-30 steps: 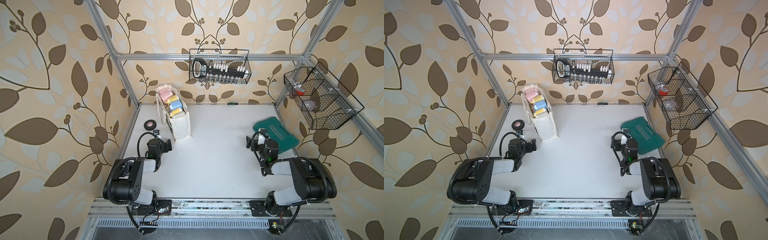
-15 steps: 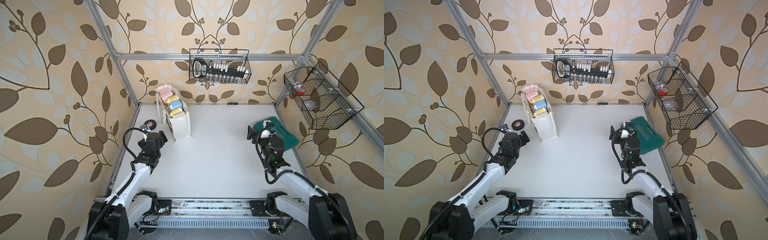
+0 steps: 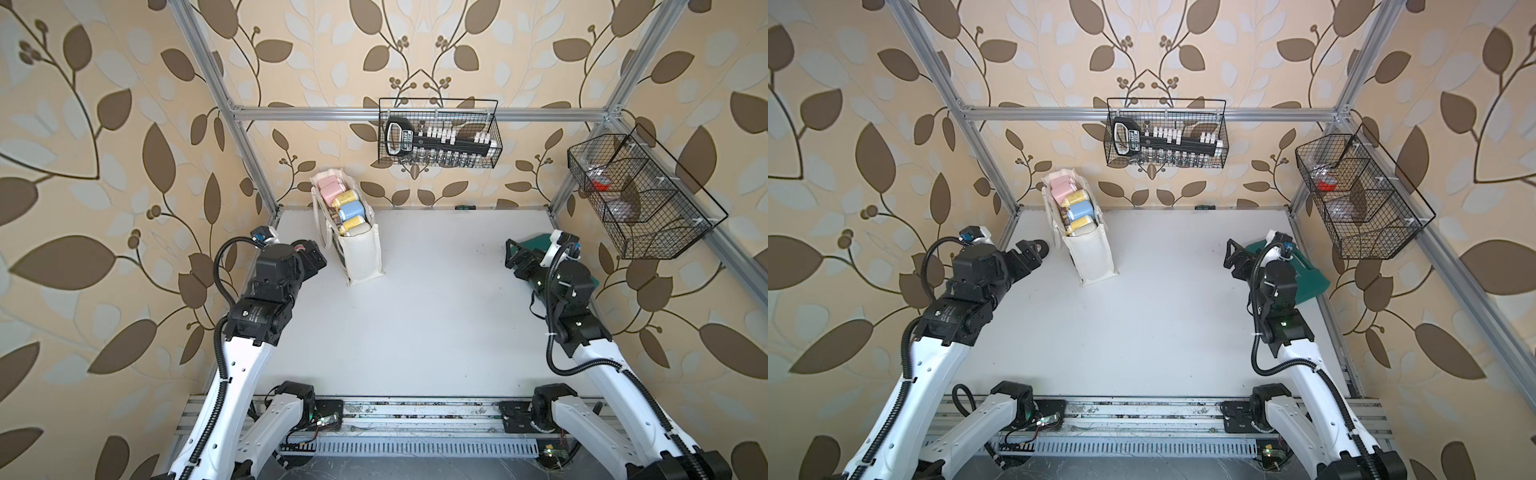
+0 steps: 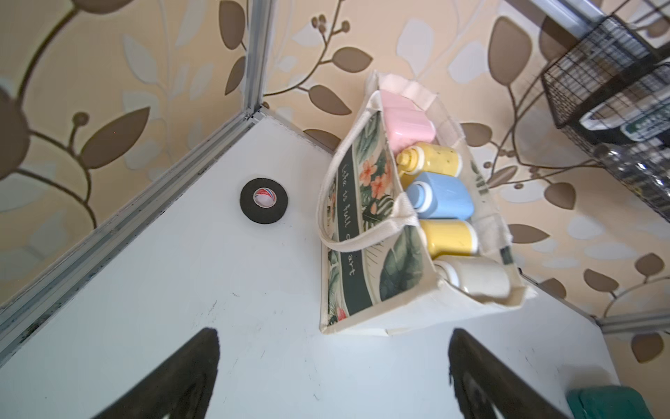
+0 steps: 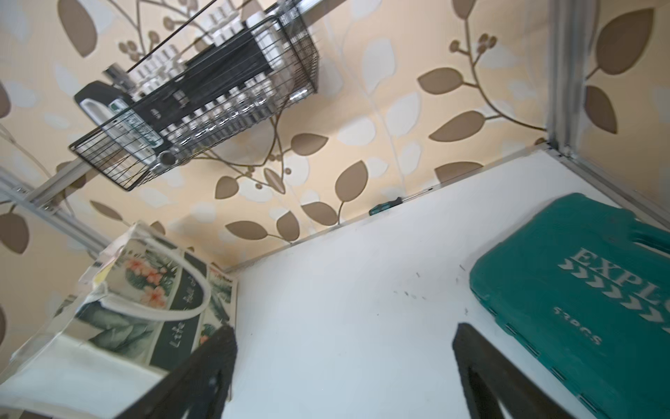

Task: Take out the pencil sharpeners from the tote bags
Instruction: Move the canvas bag to the center of the board.

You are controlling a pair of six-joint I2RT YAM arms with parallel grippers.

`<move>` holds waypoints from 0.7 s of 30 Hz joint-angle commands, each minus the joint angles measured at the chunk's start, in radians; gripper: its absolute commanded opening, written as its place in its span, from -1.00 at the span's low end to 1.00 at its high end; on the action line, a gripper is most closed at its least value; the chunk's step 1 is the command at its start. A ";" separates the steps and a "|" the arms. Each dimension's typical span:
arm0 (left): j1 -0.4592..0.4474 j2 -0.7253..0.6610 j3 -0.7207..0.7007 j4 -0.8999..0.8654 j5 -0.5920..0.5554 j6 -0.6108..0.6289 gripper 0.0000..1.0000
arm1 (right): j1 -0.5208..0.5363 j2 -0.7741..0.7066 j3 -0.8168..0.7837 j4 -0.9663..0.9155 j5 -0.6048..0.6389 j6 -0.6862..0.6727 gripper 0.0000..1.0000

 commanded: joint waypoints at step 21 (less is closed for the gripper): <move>0.136 0.714 0.616 -0.337 0.433 0.104 0.44 | 0.392 0.200 0.299 -0.388 -0.148 -0.113 0.70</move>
